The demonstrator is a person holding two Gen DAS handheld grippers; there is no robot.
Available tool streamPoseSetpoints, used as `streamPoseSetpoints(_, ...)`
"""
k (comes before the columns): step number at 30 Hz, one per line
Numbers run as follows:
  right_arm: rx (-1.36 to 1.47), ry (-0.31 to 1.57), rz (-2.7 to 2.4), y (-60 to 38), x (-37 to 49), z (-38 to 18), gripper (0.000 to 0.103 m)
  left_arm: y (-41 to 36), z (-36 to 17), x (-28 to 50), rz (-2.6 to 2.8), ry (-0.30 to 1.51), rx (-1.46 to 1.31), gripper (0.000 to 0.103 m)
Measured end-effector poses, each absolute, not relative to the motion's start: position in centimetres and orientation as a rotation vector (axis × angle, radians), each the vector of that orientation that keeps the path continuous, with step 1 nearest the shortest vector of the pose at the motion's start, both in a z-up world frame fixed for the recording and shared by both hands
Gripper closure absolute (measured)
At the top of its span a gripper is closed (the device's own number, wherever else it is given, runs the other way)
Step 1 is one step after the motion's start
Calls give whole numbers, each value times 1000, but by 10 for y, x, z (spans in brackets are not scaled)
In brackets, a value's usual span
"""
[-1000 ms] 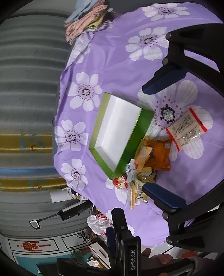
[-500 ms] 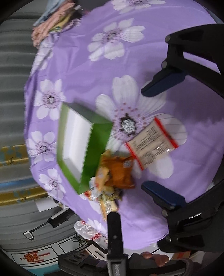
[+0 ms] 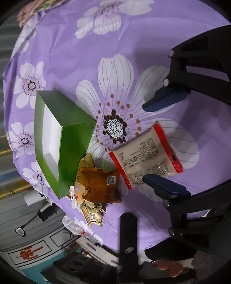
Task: Organize snacks
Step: 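Reach the right gripper toward the white-and-red biscuit packet, then grasp the white-and-red biscuit packet with the right gripper and lift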
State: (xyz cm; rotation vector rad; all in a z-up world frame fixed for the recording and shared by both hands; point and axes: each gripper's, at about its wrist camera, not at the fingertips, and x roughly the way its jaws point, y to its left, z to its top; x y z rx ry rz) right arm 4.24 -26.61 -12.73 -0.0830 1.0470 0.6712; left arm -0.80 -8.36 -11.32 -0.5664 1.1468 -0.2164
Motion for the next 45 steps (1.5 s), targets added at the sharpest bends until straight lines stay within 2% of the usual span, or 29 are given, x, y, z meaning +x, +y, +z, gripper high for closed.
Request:
streamPoseSetpoints(5, -73, 1069, 721, -261, 39, -138, 39, -92, -128, -2, -223, 1187, -604, 24)
streamPoseSetpoints(11, -101, 1100, 782, -253, 22, -136, 65, -96, -133, 1, -218, 1178, -591, 26)
streamPoseSetpoints(13, -113, 1103, 792, -247, 17, -136, 67, -96, -134, 1, -218, 1179, -569, 30)
streamPoseSetpoints(17, -125, 1110, 810, -237, 13, -136, 69, -91, -135, 0, -196, 1176, -537, 55)
streamPoseSetpoints(20, -112, 1122, 786, -232, 18, -139, 67, -84, -139, 0, -197, 1177, -556, 62)
streamPoseSetpoints(25, -130, 1111, 753, -224, 15, -141, 64, -89, -138, -1, -196, 1168, -500, 64)
streamPoseSetpoints(32, -93, 1078, 712, -234, 8, -137, 82, -94, -133, -2, -207, 1151, -421, 70)
streamPoseSetpoints(45, -86, 969, 679, -222, -13, -101, 84, -88, -93, -18, -229, 1060, -351, 70)
